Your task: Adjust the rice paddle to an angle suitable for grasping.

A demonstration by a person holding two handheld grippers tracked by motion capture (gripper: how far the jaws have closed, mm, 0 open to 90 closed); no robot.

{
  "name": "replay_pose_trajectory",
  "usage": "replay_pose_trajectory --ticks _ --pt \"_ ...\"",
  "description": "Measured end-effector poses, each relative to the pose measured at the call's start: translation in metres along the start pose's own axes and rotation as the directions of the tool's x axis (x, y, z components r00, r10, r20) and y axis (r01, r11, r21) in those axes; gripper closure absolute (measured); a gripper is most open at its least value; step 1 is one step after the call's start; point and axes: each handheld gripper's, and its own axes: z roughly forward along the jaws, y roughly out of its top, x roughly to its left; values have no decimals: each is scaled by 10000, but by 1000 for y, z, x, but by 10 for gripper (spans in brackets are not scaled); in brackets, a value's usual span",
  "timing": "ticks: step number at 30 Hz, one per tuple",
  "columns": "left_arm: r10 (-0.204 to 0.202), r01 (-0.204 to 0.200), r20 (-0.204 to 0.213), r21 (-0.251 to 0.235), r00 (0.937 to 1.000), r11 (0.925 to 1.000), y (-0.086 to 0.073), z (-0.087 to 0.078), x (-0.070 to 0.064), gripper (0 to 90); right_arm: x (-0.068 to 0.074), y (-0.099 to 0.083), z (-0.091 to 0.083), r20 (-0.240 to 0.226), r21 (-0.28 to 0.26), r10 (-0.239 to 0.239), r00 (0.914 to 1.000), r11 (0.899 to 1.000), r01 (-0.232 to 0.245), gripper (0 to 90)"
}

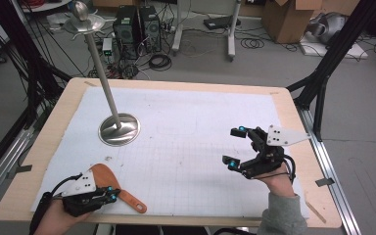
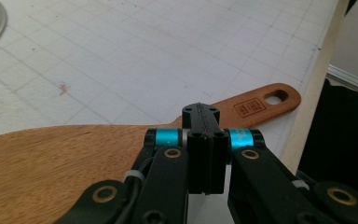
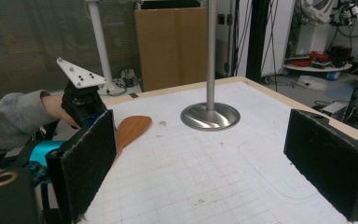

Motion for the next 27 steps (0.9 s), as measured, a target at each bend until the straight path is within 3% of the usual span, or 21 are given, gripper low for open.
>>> replay_pose_trajectory --ticks 8,21,27 --pt "-47 48 -19 179 10000 9998 -3 4 2 894 0 0 0 8 8 -55 10000 10000 55 83" --pt "-91 128 -1081 335 9941 9994 5 20 4 894 3 -1 1 -14 155 -59 10000 9999 59 83" --pt "22 24 -1218 370 9926 9993 10 27 6 894 4 -3 1 24 339 -18 10000 9994 17 83"
